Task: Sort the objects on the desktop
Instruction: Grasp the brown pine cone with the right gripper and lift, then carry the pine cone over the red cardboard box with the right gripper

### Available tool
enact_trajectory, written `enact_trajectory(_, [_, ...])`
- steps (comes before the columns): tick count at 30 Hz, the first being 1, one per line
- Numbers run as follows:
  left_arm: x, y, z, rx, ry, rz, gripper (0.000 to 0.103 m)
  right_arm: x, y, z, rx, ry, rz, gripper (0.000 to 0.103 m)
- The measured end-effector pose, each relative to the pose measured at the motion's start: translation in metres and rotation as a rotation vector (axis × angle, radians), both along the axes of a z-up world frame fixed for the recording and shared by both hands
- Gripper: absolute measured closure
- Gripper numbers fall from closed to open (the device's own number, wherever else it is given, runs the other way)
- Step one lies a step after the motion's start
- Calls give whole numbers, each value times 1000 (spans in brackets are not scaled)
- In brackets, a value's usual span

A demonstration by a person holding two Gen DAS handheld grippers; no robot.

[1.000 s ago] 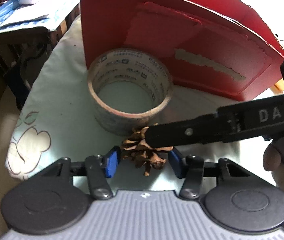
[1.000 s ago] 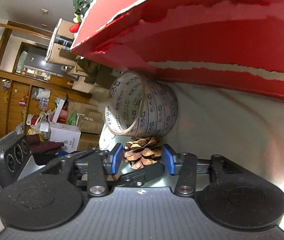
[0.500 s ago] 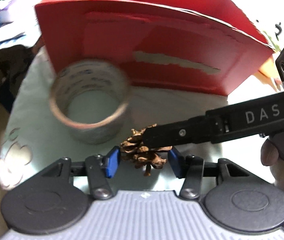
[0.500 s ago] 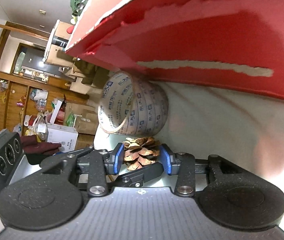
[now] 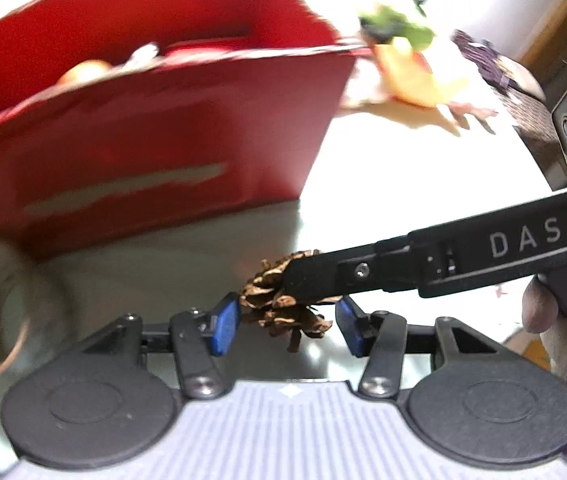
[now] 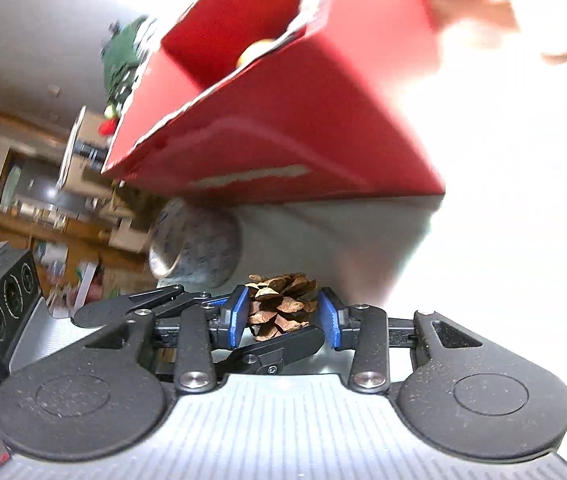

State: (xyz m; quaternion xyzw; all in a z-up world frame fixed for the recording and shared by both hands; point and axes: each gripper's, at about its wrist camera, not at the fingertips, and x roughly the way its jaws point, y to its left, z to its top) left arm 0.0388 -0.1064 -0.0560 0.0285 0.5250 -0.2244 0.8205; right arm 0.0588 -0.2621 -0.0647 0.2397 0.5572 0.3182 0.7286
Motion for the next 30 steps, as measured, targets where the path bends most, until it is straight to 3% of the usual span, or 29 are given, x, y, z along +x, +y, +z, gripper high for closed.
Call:
enact_trajectory(7, [11, -52, 29, -31, -83, -139, 50, -19, -53, 14, -10, -42, -165, 62])
enact_trajectory(14, [19, -77, 71, -77, -198, -205, 50, -31, -90, 51, -30, -171, -312, 61])
enact_trajectory(22, [51, -51, 125, -115, -321, -165, 50, -13, -100, 97, -12, -305, -364, 61])
enact_trajectory(30, [99, 11, 137, -62, -352, -42, 50, 45, -56, 132, 49, -361, -301, 61])
